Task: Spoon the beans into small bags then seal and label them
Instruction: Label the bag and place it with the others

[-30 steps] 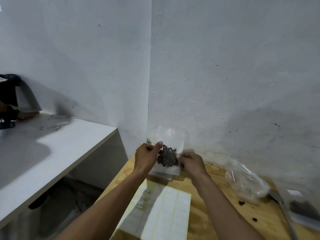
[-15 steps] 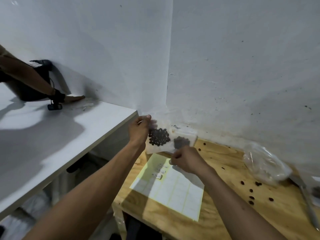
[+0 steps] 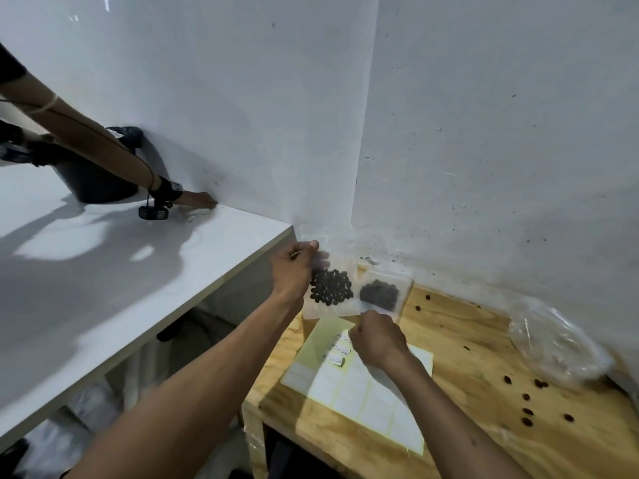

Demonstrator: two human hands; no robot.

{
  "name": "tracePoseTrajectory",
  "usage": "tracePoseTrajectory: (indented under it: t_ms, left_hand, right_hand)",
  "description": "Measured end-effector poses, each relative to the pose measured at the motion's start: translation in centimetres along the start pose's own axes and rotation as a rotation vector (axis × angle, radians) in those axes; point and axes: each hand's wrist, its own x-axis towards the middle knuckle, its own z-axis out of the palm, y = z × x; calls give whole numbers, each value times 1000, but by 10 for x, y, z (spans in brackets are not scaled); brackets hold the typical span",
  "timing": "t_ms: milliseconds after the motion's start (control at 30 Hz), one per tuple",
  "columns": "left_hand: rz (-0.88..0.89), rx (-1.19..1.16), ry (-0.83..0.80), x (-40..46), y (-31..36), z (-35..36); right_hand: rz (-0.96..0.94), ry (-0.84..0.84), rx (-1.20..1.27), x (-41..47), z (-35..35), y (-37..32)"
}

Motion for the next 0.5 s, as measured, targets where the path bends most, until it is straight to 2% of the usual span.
tracePoseTrajectory:
  t_ms: [167,267,500]
  left_hand:
    - [-16,8,5,2,-3,-1]
    - [-25,4,6,3,-4,1]
    - [-15,18,-12,-1,-2,7]
  right_hand:
    - [-74,-88,89,3,-7,7]
    - [-98,-33,135,0,-8,13]
    - [-47,95,25,-8,1,-4]
